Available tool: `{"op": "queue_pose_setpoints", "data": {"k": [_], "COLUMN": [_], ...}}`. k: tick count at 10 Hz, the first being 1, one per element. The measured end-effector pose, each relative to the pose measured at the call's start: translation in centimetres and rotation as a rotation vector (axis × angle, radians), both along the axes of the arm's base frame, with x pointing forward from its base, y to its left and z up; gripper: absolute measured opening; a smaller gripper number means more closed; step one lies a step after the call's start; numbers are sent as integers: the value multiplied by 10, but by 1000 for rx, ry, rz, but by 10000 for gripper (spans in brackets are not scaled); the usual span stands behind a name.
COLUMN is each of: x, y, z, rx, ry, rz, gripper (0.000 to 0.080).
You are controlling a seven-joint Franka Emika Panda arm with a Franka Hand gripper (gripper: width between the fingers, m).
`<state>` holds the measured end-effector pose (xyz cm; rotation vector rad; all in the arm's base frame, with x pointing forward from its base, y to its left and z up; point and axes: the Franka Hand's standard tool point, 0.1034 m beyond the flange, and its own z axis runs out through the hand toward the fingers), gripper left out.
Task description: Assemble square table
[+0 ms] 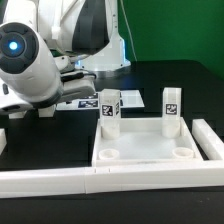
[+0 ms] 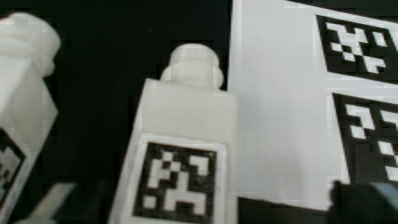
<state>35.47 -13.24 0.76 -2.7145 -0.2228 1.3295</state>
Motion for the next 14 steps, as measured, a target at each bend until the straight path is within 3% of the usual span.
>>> {"op": "queue_pose_setpoints", "data": {"k": [1,2,3,8,9,11,13,14], "x": [0,0,1,1,3,39,56,57], "y": [1,1,2,4,3,-3,-1,2], "z": [0,0,0,0,4,49,95,99], "rx": [2,3,4,9,31,91,103,101], "ry": [0,0,0,0,10,-5,-39,-59], "rz": [3,5,7,17,36,85,109,106], "gripper": [423,423,289,290,290,290,290,290]}}
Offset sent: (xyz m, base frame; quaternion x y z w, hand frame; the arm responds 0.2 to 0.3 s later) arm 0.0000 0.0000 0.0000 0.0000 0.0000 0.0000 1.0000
